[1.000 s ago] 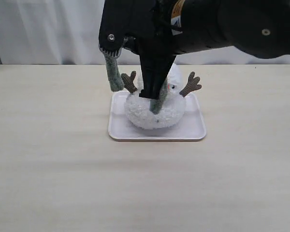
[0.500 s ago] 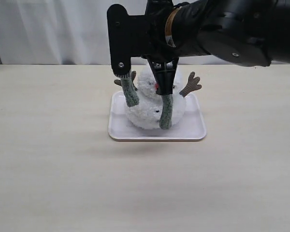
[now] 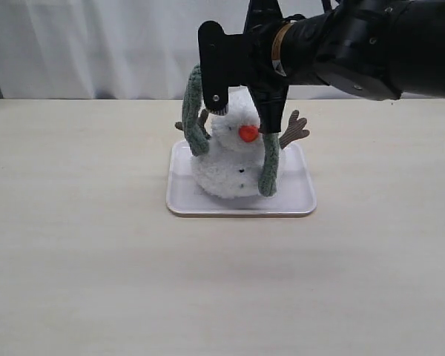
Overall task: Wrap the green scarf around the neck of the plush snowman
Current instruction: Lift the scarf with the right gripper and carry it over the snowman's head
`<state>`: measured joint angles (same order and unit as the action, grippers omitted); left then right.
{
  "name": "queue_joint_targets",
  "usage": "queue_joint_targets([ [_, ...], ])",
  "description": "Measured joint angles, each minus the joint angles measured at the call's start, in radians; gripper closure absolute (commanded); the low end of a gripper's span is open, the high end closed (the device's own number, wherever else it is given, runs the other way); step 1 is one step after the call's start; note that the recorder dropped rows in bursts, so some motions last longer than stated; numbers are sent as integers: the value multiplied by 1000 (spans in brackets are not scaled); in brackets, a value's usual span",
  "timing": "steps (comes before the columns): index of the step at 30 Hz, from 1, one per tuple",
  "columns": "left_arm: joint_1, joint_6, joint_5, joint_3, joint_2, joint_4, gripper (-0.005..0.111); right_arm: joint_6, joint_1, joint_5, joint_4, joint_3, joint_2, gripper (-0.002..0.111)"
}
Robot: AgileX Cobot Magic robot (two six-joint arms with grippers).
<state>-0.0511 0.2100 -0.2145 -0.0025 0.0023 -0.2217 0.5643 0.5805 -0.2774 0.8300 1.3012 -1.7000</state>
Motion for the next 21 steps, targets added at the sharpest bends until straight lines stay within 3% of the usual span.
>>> queue_joint_targets([
  [7,0,0,0,0,0,0,107,-30,-14,19,38,0,-6,104],
  [16,0,0,0,0,0,0,107,-107,83,40,38,0,93,104],
  [21,0,0,0,0,0,0,107,-116,84,-10,-123,0,170,104],
])
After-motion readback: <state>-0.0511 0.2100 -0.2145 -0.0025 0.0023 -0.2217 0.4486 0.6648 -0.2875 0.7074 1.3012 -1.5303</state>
